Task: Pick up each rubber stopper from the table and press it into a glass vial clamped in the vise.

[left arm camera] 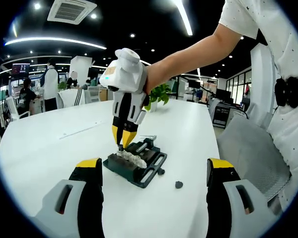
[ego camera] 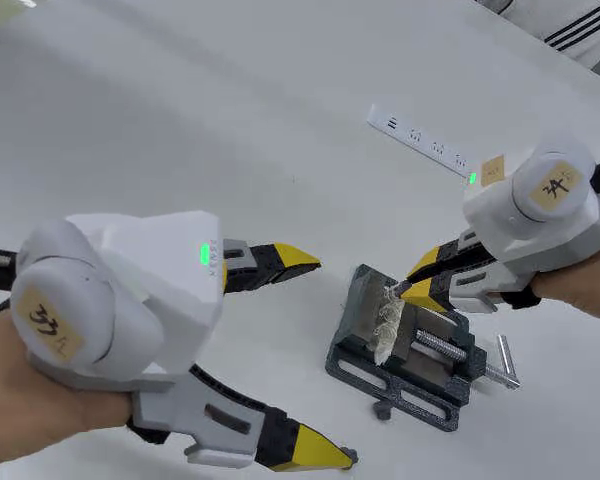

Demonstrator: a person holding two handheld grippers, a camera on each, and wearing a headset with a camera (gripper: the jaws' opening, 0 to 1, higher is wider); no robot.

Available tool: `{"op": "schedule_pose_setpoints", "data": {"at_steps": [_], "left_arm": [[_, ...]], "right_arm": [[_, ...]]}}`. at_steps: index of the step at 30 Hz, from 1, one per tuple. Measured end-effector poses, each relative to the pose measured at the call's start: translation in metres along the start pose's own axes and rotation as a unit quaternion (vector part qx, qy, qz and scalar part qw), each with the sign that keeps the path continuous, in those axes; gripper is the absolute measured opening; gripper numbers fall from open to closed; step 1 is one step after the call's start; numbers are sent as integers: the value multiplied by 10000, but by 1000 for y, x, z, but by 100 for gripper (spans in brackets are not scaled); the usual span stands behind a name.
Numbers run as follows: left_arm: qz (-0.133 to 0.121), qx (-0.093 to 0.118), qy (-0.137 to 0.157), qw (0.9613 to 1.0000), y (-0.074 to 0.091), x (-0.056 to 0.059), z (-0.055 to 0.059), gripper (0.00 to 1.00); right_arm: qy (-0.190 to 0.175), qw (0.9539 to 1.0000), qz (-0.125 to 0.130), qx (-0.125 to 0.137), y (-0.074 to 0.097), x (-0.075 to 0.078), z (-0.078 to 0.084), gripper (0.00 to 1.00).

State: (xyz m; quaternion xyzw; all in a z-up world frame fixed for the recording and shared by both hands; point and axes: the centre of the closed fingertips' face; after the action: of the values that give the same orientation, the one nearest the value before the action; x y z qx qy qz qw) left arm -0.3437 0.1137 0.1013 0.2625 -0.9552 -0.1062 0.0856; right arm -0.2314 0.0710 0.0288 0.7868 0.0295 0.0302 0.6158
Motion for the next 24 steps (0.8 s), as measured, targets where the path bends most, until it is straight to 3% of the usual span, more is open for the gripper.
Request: {"op": "schedule_pose_setpoints", "data": {"at_steps": [15,24], "left_arm": [[-10,25,40,10000,1,0,0,85],[-1,38,67,10000,-1,1,1,84]], "right_arm": [[412,9985,134,-332,-3,-2,-1,5],[366,9983,181,-410,-4,-2,0,5]]}}
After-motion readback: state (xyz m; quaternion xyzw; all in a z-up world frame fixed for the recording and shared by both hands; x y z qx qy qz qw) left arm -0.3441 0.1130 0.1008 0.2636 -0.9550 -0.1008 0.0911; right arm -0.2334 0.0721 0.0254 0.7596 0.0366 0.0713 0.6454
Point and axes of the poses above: the centre of the closed fingertips' face, and the gripper's own axes: y roughly backward along the fingers, x roughly to its right, z roughly out of its underside, and after that the axes turned 2 degrees about -x, right-handed
